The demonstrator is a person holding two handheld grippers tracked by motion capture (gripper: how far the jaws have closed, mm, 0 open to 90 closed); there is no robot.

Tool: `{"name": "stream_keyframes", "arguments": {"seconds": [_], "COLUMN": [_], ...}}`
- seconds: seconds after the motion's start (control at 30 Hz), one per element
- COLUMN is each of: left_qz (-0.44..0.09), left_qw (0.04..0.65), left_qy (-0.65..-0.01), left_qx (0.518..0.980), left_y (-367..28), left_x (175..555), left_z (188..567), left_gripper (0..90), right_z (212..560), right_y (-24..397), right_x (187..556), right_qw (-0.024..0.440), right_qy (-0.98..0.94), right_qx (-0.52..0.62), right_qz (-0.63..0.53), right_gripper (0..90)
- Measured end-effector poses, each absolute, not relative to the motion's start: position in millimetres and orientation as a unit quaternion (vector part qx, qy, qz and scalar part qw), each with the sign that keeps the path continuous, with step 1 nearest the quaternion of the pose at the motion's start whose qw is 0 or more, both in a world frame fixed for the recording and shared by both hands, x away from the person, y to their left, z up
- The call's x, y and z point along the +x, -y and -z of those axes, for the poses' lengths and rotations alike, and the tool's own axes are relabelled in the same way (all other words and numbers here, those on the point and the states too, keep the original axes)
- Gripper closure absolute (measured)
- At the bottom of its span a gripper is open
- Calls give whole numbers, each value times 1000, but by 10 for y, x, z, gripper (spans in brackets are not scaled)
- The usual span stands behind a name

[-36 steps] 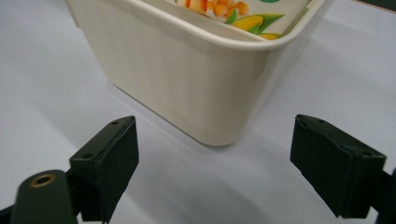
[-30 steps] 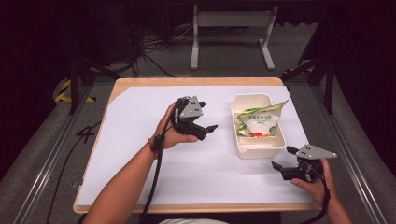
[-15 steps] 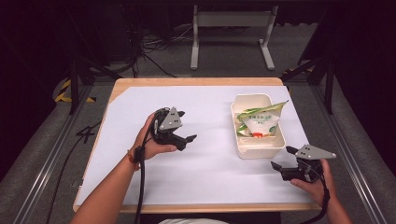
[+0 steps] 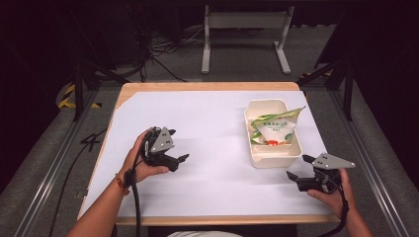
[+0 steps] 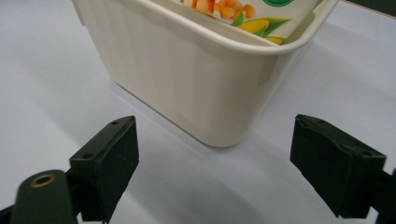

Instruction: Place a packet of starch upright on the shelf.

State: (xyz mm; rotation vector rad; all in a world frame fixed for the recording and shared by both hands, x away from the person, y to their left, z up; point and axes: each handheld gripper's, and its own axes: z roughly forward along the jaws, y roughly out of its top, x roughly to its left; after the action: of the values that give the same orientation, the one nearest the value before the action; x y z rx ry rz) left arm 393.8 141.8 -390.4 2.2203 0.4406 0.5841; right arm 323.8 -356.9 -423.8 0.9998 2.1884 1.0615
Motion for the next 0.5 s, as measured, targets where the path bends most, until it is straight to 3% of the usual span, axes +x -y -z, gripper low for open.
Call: {"name": "stream_keyframes", "arguments": {"seconds": [0.5], "left_qz": [-230], "left_qw": [364], "left_qy": [-205], "left_qx": [879], "left_y": [-1717], "left_x": [3831], "left_z": [4100], "left_gripper": [114], "right_z": [4248], "right_y": [3559], "right_x": [3238], "right_qw": [252], "right_qy": [-807], "right_qx": [366], "right_qz": [-389], "right_gripper": [152]}}
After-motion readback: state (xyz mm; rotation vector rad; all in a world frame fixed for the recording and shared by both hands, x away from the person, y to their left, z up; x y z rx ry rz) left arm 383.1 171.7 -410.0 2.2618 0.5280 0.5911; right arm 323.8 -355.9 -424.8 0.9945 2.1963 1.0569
